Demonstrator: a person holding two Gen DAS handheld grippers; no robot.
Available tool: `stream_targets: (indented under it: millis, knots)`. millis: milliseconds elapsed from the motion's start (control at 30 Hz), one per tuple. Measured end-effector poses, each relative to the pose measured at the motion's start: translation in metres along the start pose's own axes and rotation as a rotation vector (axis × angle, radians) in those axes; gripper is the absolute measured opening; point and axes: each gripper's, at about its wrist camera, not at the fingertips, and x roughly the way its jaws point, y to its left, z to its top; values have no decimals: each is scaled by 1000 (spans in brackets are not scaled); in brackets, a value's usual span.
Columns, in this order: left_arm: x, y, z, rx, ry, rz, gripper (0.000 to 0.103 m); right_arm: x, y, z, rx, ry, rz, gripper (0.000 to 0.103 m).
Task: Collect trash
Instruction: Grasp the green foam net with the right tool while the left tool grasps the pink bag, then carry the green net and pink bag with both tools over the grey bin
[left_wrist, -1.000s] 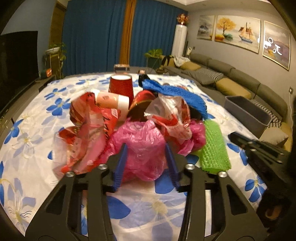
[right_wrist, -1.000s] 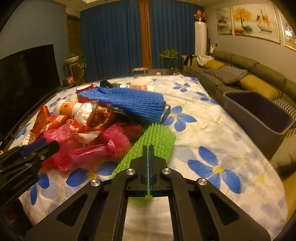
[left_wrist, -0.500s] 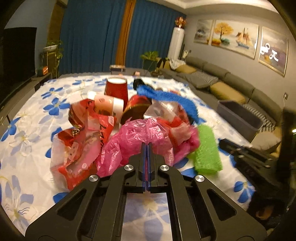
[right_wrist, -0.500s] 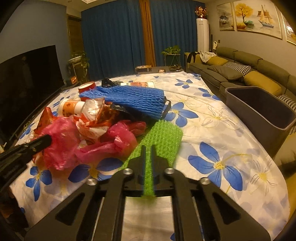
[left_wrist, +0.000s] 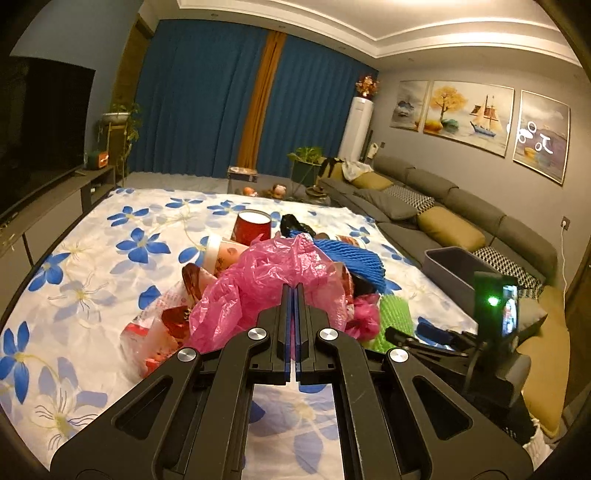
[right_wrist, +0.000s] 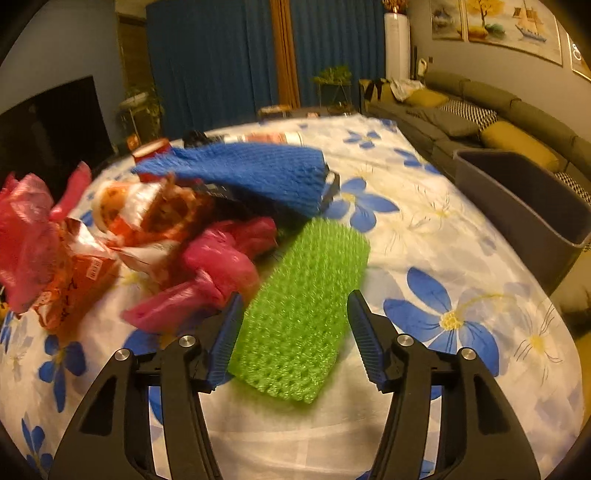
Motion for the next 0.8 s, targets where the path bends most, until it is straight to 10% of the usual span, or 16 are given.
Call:
stream_targets:
  millis: [267, 500, 800]
  knots:
    - [5, 1, -1, 6, 12, -25, 0, 17, -7, -1, 31, 75, -21, 57]
    - [5, -3, 0, 18, 9, -33, 0, 13, -5, -2, 2, 63, -16, 17]
    - [7, -11, 3, 24, 13, -62, 0, -21, -26, -1, 30, -44, 20, 13]
